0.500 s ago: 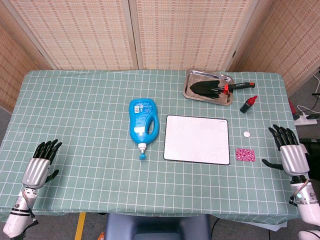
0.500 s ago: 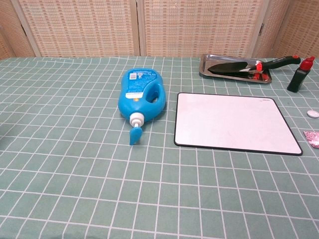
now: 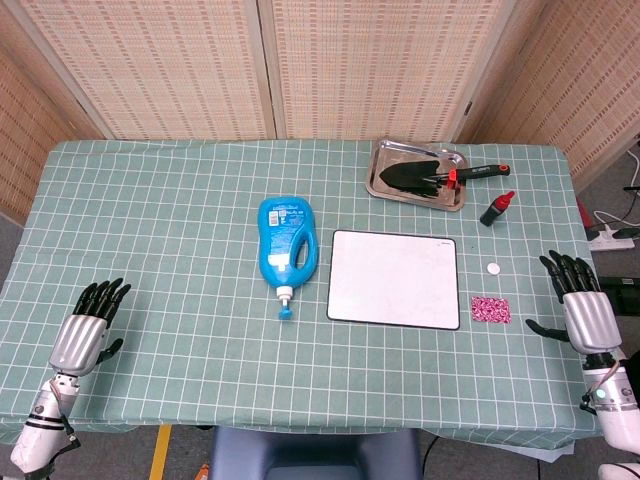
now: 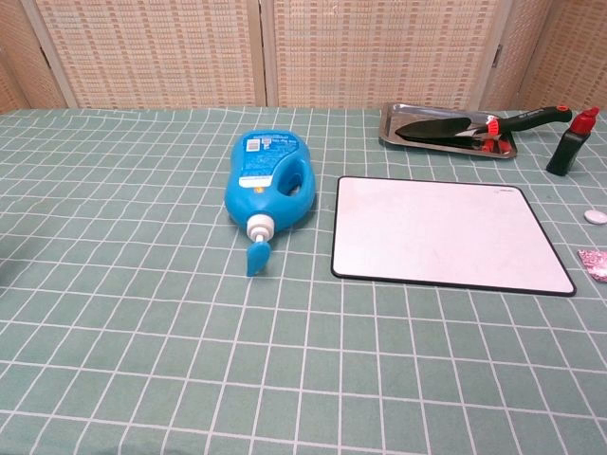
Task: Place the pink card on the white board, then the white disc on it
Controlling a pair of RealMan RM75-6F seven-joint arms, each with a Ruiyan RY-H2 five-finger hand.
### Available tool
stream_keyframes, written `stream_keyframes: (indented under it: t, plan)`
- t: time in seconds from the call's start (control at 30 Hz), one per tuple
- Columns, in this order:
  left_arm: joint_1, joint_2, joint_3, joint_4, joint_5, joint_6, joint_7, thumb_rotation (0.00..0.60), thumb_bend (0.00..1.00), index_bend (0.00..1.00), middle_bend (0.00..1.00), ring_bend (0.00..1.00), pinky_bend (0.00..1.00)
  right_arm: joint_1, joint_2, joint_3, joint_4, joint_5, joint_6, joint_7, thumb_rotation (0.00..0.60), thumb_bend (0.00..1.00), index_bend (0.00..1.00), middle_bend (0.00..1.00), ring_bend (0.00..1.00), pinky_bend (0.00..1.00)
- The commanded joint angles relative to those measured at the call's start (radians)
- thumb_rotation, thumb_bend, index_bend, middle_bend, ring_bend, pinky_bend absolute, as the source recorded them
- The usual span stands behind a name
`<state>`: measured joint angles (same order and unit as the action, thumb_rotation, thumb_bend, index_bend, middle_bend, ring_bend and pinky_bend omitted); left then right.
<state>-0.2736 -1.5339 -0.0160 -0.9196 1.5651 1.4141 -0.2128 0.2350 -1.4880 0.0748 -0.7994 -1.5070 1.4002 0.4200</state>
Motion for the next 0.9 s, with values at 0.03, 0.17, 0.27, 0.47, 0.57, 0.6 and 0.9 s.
stream_keyframes:
  t: [0.03,0.17,0.27,0.47,0.57,0.6,0.9]
  plan:
    - [0.001,-0.001,0.001,0.0,-0.003,-0.003,-0.002,0.6,0.18,0.0,0.0,0.0,0.0,0.001,0.002,0.004,0.0,0.005,-0.002,-0.014,0.561,0.0,0.0,0.0,0.0,0.0]
    - [0.001,0.001,-0.001,-0.004,-0.005,-0.001,0.0,0.6,0.18,0.0,0.0,0.0,0.0,0.005,0.017,0.005,-0.015,0.01,-0.018,-0.051,0.561,0.0,0.0,0.0,0.0,0.0]
    - [0.002,0.001,0.003,-0.011,-0.002,-0.001,0.004,0.6,0.18,0.0,0.0,0.0,0.0,0.013,0.036,0.001,-0.043,0.01,-0.042,-0.103,0.561,0.0,0.0,0.01,0.0,0.01]
    - [0.002,0.004,0.006,-0.02,0.0,-0.002,0.011,0.6,0.18,0.0,0.0,0.0,0.0,0.048,0.144,-0.013,-0.23,0.066,-0.221,-0.271,0.553,0.0,0.0,0.24,0.25,0.4]
    - [0.002,0.006,0.008,-0.025,0.001,-0.005,0.013,0.6,0.18,0.0,0.0,0.0,0.0,0.07,0.209,-0.005,-0.37,0.134,-0.322,-0.414,0.548,0.0,0.02,0.54,0.57,0.77]
    - [0.002,0.007,0.009,-0.027,0.001,-0.006,0.014,0.6,0.18,0.0,0.0,0.0,0.0,0.077,0.217,-0.001,-0.399,0.152,-0.336,-0.466,0.548,0.0,0.03,0.63,0.65,0.82]
    - [0.001,0.012,0.014,-0.036,0.005,-0.01,0.014,0.6,0.18,0.0,0.0,0.0,0.0,0.116,0.192,0.013,-0.465,0.275,-0.418,-0.69,0.546,0.0,0.24,0.89,0.85,0.95]
